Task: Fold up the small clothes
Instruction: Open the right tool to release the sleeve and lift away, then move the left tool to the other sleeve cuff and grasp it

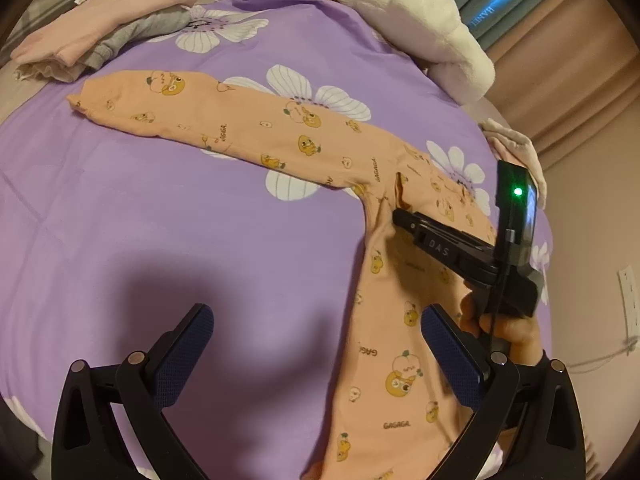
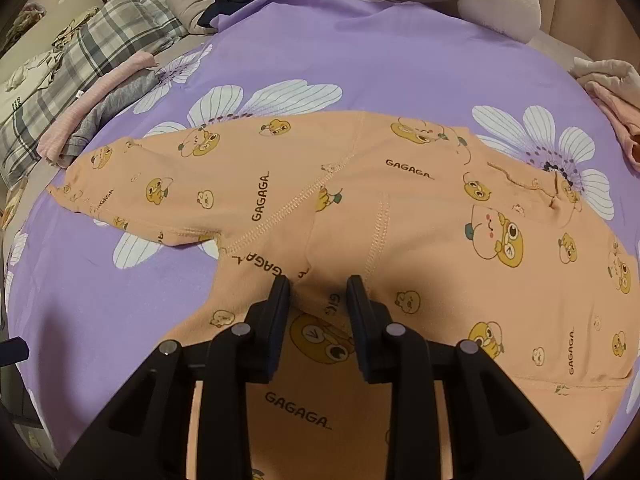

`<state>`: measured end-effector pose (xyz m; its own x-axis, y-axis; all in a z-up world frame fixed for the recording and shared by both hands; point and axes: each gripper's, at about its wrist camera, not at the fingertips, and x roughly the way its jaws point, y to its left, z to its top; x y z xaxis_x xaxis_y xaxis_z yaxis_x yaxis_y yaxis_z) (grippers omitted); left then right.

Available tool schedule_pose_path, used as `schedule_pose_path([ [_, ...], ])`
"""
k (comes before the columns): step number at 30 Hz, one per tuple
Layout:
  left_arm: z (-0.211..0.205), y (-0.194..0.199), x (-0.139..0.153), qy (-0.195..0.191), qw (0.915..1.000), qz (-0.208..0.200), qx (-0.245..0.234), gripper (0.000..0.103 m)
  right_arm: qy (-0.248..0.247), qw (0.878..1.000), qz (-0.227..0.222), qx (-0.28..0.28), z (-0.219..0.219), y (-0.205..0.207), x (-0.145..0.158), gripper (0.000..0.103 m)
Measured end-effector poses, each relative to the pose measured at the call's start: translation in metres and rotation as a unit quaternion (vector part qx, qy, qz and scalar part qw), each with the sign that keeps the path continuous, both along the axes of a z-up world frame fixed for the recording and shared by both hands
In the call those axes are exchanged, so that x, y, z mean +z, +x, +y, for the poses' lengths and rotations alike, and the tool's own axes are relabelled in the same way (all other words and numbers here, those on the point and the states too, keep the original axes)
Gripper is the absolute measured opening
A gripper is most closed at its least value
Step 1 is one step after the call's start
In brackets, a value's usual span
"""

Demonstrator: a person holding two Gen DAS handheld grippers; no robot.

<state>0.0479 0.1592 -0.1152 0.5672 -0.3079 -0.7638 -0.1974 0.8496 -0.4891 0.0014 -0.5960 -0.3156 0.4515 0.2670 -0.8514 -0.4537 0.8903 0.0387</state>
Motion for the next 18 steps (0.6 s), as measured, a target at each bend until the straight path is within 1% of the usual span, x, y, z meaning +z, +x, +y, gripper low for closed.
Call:
schedule_pose_path([
  [2, -0.003, 0.006, 0.0, 0.001, 1.0, -0.001, -0.003, 0.102, 0.006, 1.0, 0.006, -0.002, -0.001, -0.004, 0.005, 0.035],
  [3, -0.005, 0.01, 0.001, 0.004, 1.0, -0.002, -0.006, 0.102, 0.013, 1.0, 0.006, 0.0, -0.006, -0.008, 0.01, 0.044],
  [4, -0.01, 0.016, 0.003, 0.011, 0.9999, -0.004, -0.011, 0.102, 0.021, 1.0, 0.003, 0.001, -0.014, -0.014, 0.014, 0.049],
  [6, -0.02, 0.031, 0.006, 0.022, 0.9994, -0.011, -0.026, 0.102, 0.05, 0.999, -0.019, 0.005, -0.03, -0.028, 0.03, 0.065],
  [8, -0.034, 0.05, 0.012, 0.024, 0.9984, -0.022, -0.046, 0.102, 0.064, 0.997, -0.03, 0.005, -0.046, -0.038, 0.039, 0.067],
  [10, -0.049, 0.071, 0.017, 0.026, 0.997, -0.032, -0.065, 0.102, 0.066, 0.997, -0.032, -0.003, -0.069, -0.046, 0.044, 0.067],
  [12, -0.067, 0.092, 0.019, 0.016, 0.9954, -0.039, -0.086, 0.102, 0.072, 0.996, -0.034, -0.031, -0.095, -0.049, 0.049, 0.067],
  [14, -0.088, 0.115, 0.02, -0.015, 0.9923, -0.043, -0.115, 0.102, 0.082, 0.994, -0.039, -0.065, -0.128, -0.055, 0.053, 0.067],
  [15, -0.096, 0.123, 0.02, -0.033, 0.9897, -0.046, -0.132, 0.102, 0.093, 0.991, -0.041, -0.088, -0.149, -0.058, 0.055, 0.067],
  [17, -0.116, 0.142, 0.017, -0.073, 0.9834, -0.051, -0.158, 0.102, 0.11, 0.987, -0.037, -0.114, -0.179, -0.063, 0.056, 0.067],
  [18, -0.124, 0.149, 0.014, -0.08, 0.9817, -0.051, -0.165, 0.1, 0.119, 0.984, -0.033, -0.13, -0.195, -0.066, 0.055, 0.067],
])
